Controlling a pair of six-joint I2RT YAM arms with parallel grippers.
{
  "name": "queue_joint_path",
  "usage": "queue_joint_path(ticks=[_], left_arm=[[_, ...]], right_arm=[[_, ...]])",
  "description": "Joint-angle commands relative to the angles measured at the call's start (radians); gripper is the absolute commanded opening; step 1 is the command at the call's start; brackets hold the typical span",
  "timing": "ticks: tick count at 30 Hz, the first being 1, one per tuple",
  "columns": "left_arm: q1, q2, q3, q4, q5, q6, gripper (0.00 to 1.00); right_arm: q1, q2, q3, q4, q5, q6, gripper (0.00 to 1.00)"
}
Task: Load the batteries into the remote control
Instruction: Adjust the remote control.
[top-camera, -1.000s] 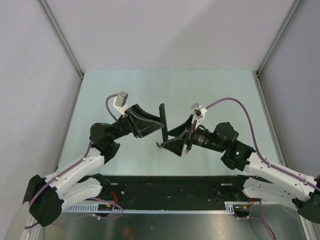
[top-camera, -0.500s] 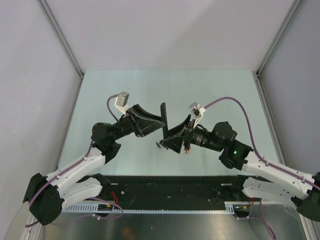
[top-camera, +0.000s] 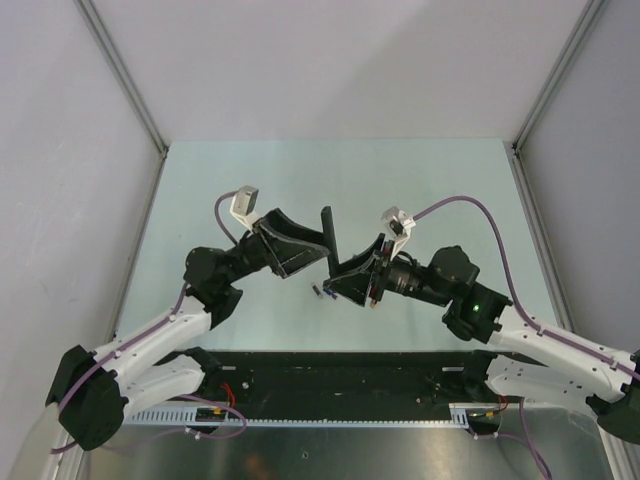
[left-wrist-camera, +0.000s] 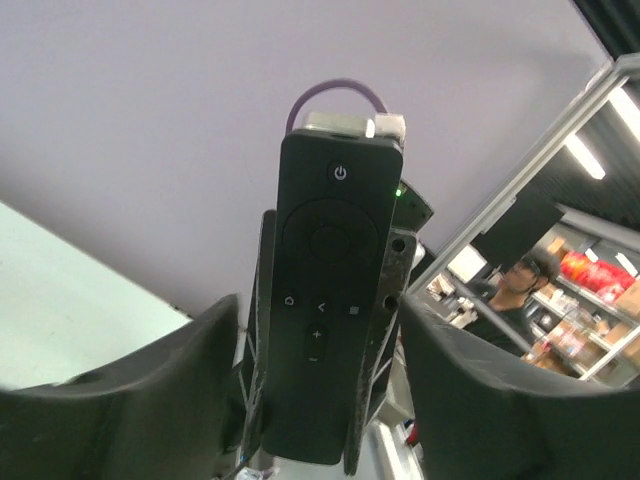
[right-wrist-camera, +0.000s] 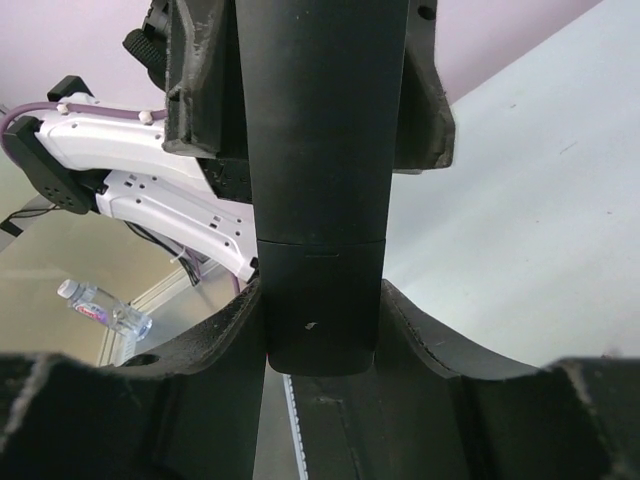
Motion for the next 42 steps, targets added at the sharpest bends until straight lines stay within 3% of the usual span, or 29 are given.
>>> queue_joint_path(ticks=[1, 2, 5, 9, 11, 15, 19, 25, 34, 42], left_arm=[[-0.001, -0.014, -0.003, 0.042, -0.004, 0.011, 0.78], [-0.003, -0.014, -0.005, 0.041, -0.005, 0.017, 0.86], [-0.001, -0.022, -0.008, 0.043, -0.008, 0.033, 0.92], [0.005, -0.034, -0.016, 0.034, -0.025, 0.074, 0.93], [0.012, -0.055, -0.023, -0.009, -0.042, 0.106, 0.94], [0.013, -0.108, 0.016, -0.248, -0.125, 0.24, 0.98], [-0.012, -0.117, 0.062, -0.441, -0.2, 0.32, 0.98], [-0.096, -0.123, 0.115, -0.586, -0.349, 0.421, 0.93], [-0.153, -0.054, 0.187, -0.767, -0.459, 0.487, 0.7], [-0.19, -0.017, 0.175, -0.772, -0.487, 0.461, 0.61]], right_arm=[[0.01, -0.037, 0.042, 0.003, 0.031, -0.032, 0.38], [0.013, -0.041, 0.042, 0.0, 0.031, -0.033, 0.37], [0.019, -0.052, 0.042, -0.01, 0.034, -0.038, 0.32], [0.039, -0.05, 0.082, -0.15, 0.127, -0.081, 0.28], [0.064, -0.038, 0.139, -0.227, 0.26, -0.118, 0.28], [0.111, -0.003, 0.215, -0.472, 0.465, -0.168, 0.28], [0.165, 0.032, 0.246, -0.543, 0.601, -0.167, 0.27], [0.24, 0.098, 0.275, -0.605, 0.764, -0.17, 0.27], [0.263, 0.121, 0.28, -0.57, 0.783, -0.152, 0.26], [0.286, 0.143, 0.28, -0.527, 0.778, -0.15, 0.25]])
